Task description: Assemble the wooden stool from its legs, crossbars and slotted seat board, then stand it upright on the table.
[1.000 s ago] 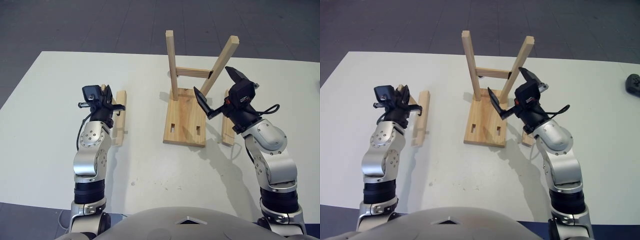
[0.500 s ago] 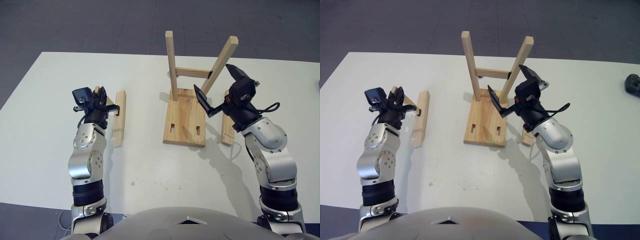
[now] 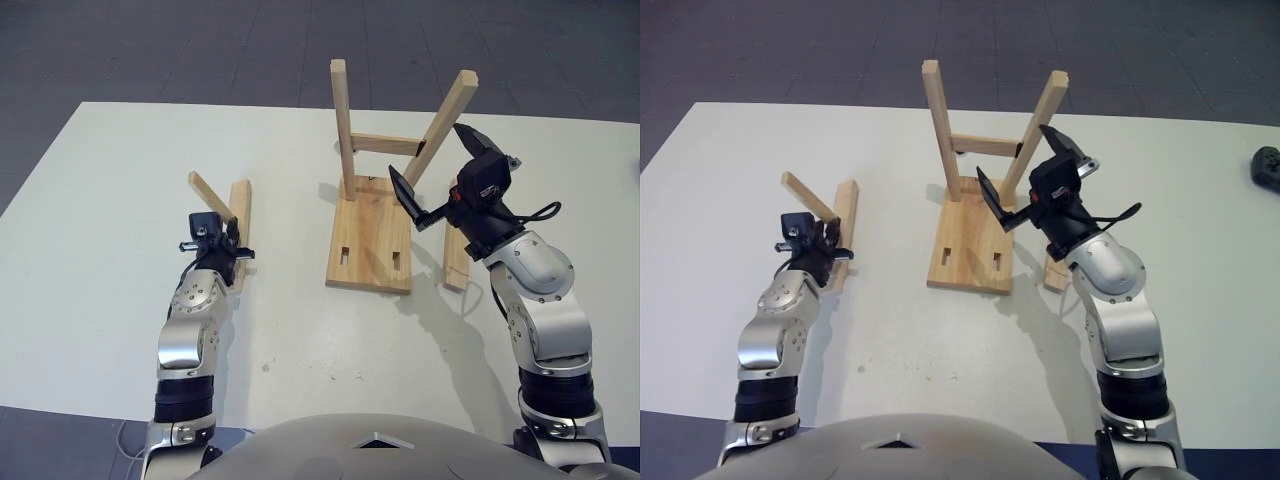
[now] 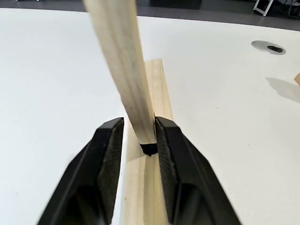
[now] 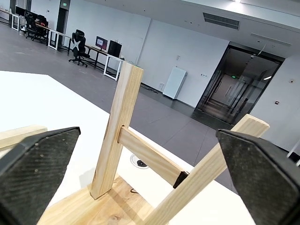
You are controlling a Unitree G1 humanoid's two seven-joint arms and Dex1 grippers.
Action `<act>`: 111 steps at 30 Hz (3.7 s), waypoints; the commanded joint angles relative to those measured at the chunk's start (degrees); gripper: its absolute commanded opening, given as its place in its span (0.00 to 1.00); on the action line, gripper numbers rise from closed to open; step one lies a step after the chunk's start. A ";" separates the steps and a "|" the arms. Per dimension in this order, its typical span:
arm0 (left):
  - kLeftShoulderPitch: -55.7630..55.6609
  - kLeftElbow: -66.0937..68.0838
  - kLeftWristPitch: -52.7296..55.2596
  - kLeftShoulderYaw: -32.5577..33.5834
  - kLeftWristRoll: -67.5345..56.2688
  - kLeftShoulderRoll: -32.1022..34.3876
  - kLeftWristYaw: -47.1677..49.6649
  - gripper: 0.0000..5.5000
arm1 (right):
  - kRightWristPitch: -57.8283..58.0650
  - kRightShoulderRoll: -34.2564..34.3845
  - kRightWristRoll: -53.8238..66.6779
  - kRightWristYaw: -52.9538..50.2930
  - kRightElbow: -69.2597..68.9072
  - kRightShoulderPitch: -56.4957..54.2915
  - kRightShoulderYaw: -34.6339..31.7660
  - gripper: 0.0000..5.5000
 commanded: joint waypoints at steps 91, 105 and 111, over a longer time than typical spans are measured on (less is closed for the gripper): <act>-23.61 2.94 -3.25 10.12 -5.91 4.24 -2.48 0.98 | -0.39 1.28 -0.93 0.42 1.11 0.37 2.28 0.98; -27.83 -1.33 2.21 10.96 -7.83 4.89 -1.98 0.98 | -0.28 1.39 -0.92 0.21 0.73 0.85 2.22 0.98; -15.17 10.99 -0.49 3.86 -4.85 0.24 -5.29 0.98 | -0.01 1.22 -0.66 0.54 1.25 0.97 2.11 0.98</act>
